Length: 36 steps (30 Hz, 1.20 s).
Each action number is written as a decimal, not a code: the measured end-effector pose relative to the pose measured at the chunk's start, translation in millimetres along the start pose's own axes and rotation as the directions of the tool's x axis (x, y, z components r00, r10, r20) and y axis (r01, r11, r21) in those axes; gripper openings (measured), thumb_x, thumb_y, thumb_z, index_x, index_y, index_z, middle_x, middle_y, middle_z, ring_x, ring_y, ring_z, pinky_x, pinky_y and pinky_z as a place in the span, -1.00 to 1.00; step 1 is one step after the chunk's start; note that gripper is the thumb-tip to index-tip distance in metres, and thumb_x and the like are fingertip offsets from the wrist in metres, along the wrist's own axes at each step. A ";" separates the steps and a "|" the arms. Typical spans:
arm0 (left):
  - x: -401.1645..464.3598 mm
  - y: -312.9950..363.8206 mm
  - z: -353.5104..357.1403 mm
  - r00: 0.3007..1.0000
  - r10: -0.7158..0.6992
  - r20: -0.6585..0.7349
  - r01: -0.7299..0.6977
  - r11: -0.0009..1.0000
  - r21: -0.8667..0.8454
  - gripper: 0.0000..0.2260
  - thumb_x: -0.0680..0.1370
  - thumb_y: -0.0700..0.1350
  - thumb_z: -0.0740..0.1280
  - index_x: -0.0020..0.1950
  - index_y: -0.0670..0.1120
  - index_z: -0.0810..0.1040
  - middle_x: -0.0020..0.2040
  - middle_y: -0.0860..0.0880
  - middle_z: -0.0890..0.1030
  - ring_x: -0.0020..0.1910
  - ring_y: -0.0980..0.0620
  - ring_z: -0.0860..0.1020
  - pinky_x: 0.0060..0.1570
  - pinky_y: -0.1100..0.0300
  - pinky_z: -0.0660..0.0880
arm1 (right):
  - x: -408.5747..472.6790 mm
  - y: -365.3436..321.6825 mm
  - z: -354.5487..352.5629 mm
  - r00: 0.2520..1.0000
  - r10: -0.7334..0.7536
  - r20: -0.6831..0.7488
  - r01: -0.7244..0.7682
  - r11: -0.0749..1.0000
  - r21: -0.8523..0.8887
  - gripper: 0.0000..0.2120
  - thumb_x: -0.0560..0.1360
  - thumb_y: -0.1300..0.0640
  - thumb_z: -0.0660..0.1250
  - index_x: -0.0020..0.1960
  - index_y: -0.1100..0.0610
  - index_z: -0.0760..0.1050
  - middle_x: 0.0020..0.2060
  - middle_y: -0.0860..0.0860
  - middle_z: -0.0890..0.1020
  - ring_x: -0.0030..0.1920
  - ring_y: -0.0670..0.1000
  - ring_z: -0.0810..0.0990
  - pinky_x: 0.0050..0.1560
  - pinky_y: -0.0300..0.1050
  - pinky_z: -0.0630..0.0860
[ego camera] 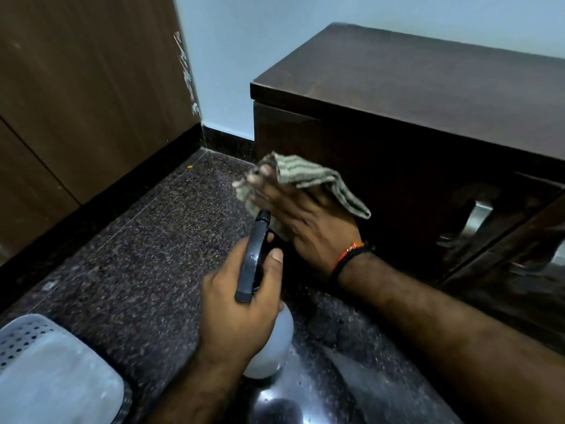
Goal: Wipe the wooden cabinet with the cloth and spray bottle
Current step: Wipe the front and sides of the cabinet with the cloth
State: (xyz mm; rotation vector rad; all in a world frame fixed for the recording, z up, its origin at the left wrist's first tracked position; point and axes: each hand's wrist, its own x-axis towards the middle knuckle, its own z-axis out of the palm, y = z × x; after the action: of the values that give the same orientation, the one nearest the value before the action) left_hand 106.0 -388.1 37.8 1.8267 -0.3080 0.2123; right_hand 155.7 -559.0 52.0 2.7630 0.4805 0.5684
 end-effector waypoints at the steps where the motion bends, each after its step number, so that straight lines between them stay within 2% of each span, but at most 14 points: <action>1: 1.2 2.1 0.1 1.000 0.014 -0.001 -0.014 1.000 -0.008 -0.65 0.57 0.22 0.28 0.14 0.02 0.65 -0.45 0.01 0.64 -0.45 0.09 0.66 -0.32 0.09 0.61 | 7.4 2.9 -9.6 1.000 0.018 0.018 -0.018 0.999 -0.040 -0.37 0.63 0.19 0.01 0.66 0.01 -0.08 0.64 -0.03 -0.06 0.63 0.03 -0.08 0.52 0.01 -0.25; 2: 2.3 4.7 0.9 0.999 0.032 -0.002 -0.032 0.999 -0.015 -0.68 0.58 0.20 0.28 0.16 0.04 0.64 -0.45 0.03 0.64 -0.47 0.10 0.66 -0.31 0.16 0.60 | 13.5 6.0 -18.7 0.999 0.041 0.013 -0.040 0.997 -0.063 -0.37 0.61 0.14 -0.10 0.66 0.00 -0.17 0.64 -0.05 -0.14 0.63 0.02 -0.16 0.49 0.02 -0.32; 4: 3.0 10.3 2.5 0.998 0.054 -0.011 -0.055 0.998 -0.028 -0.69 0.59 0.18 0.29 0.19 0.05 0.64 -0.46 0.05 0.65 -0.48 0.11 0.67 -0.30 0.26 0.58 | 20.7 10.0 -32.1 0.996 0.089 -0.024 -0.091 0.992 -0.082 -0.38 0.60 0.05 -0.16 0.66 -0.01 -0.17 0.64 -0.06 -0.14 0.63 0.01 -0.17 0.47 0.03 -0.33; 8: -1.6 20.9 9.1 0.996 0.087 0.005 -0.087 0.996 -0.016 -0.75 0.59 0.20 0.29 0.18 0.16 0.61 -0.45 0.05 0.65 -0.46 0.12 0.68 -0.30 0.20 0.60 | 14.3 18.0 -45.0 0.993 0.111 -0.048 -0.116 0.988 -0.105 -0.33 0.55 -0.08 -0.18 0.66 -0.02 -0.10 0.65 -0.07 -0.10 0.63 -0.01 -0.13 0.51 0.05 -0.26; 11: -8.2 29.2 17.5 0.994 0.104 0.013 -0.104 0.994 -0.022 -0.76 0.59 0.21 0.29 0.20 0.20 0.58 -0.46 0.03 0.65 -0.47 0.11 0.67 -0.31 0.16 0.61 | -5.2 26.3 -47.9 0.975 0.159 -0.154 -0.176 0.980 -0.099 -0.40 0.63 0.01 -0.04 0.66 -0.03 -0.03 0.65 -0.09 -0.02 0.63 -0.03 -0.08 0.52 0.05 -0.15; 14: -17.4 40.4 30.0 0.993 0.112 0.045 -0.110 0.993 -0.044 -0.79 0.59 0.20 0.29 0.18 0.23 0.60 -0.46 0.04 0.65 -0.46 0.10 0.68 -0.30 0.15 0.62 | -35.6 36.0 -49.0 0.939 0.225 -0.259 -0.260 0.960 -0.108 -0.33 0.64 0.12 0.21 0.66 -0.06 -0.01 0.64 -0.11 0.01 0.63 -0.06 -0.06 0.50 0.04 -0.03; 18: -30.9 55.3 50.1 0.988 0.140 0.071 -0.136 0.989 -0.066 -0.80 0.60 0.19 0.30 0.16 0.23 0.61 -0.46 0.01 0.64 -0.47 0.08 0.68 -0.32 0.07 0.64 | -72.6 44.6 -54.3 0.909 0.296 -0.295 -0.348 0.927 -0.143 -0.31 0.64 0.13 0.22 0.66 -0.08 -0.03 0.64 -0.11 -0.01 0.62 -0.05 -0.10 0.52 0.13 -0.07; 20: -37.8 61.6 59.6 0.984 0.147 0.097 -0.140 0.987 -0.079 -0.80 0.59 0.20 0.29 0.15 0.22 0.61 -0.46 -0.02 0.63 -0.46 0.06 0.68 -0.33 0.03 0.64 | -85.0 47.5 -57.3 0.885 0.340 -0.317 -0.409 0.894 -0.184 -0.26 0.61 0.14 0.24 0.66 -0.07 -0.07 0.64 -0.11 -0.03 0.62 -0.05 -0.12 0.50 0.21 -0.18; 23: -44.8 68.2 68.4 0.978 0.180 0.108 -0.172 0.982 -0.074 -0.87 0.60 0.20 0.29 0.11 0.31 0.58 -0.45 0.00 0.63 -0.45 0.06 0.68 -0.30 0.11 0.62 | -98.5 49.9 -59.5 0.838 0.411 -0.359 -0.491 0.855 -0.166 -0.24 0.60 0.09 0.26 0.66 -0.09 -0.09 0.64 -0.10 -0.06 0.61 -0.02 -0.22 0.47 0.24 -0.33; 26: -49.1 70.9 73.0 0.974 0.199 0.110 -0.190 0.978 -0.086 -0.86 0.61 0.17 0.30 0.14 0.32 0.59 -0.44 0.01 0.64 -0.45 0.09 0.68 -0.32 0.21 0.60 | -114.2 54.2 -56.3 0.772 0.481 -0.415 -0.561 0.823 -0.090 -0.28 0.61 0.10 0.25 0.66 -0.08 -0.03 0.62 -0.02 -0.16 0.60 0.06 -0.29 0.52 0.22 -0.29; 29: -52.5 68.5 76.4 0.967 0.219 0.127 -0.209 0.974 -0.084 -0.87 0.62 0.16 0.30 0.14 0.29 0.59 -0.44 0.00 0.63 -0.46 0.08 0.68 -0.33 0.14 0.61 | -132.7 49.5 -42.8 0.706 0.555 -0.441 -0.630 0.776 -0.031 -0.33 0.62 0.09 0.23 0.65 -0.07 0.04 0.61 0.08 -0.14 0.61 0.16 -0.23 0.56 0.27 -0.20; 32: -55.2 65.0 78.3 0.966 0.216 0.141 -0.208 0.976 -0.070 -0.87 0.62 0.18 0.29 0.14 0.31 0.58 -0.44 0.00 0.64 -0.46 0.09 0.68 -0.32 0.06 0.63 | -145.5 43.4 -24.4 0.706 0.560 -0.434 -0.640 0.767 -0.052 -0.30 0.59 0.14 0.25 0.65 -0.06 0.04 0.61 0.13 -0.14 0.61 0.17 -0.21 0.57 0.23 -0.18; 34: -56.8 60.2 80.9 0.966 0.209 0.153 -0.203 0.978 -0.055 -0.84 0.61 0.19 0.29 0.14 0.25 0.59 -0.44 -0.03 0.63 -0.46 0.07 0.68 -0.33 -0.04 0.63 | -144.0 44.1 -14.9 0.697 0.554 -0.456 -0.645 0.762 -0.061 -0.29 0.58 0.15 0.24 0.65 -0.06 0.02 0.61 0.14 -0.18 0.62 0.17 -0.19 0.57 0.20 -0.25; 36: -58.6 56.2 84.1 0.968 0.197 0.156 -0.190 0.980 -0.062 -0.81 0.61 0.18 0.29 0.16 0.18 0.59 -0.44 -0.07 0.61 -0.45 0.04 0.67 -0.33 -0.12 0.63 | -142.4 43.7 -5.2 0.679 0.557 -0.479 -0.650 0.759 -0.039 -0.28 0.57 0.17 0.22 0.65 -0.06 0.01 0.62 0.13 -0.21 0.62 0.16 -0.16 0.56 0.19 -0.24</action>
State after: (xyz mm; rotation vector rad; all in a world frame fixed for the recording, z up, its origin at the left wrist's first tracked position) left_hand 31.4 -477.5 48.4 1.7713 -0.6024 0.1910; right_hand 41.5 -650.6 24.2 2.5281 -0.4501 1.3353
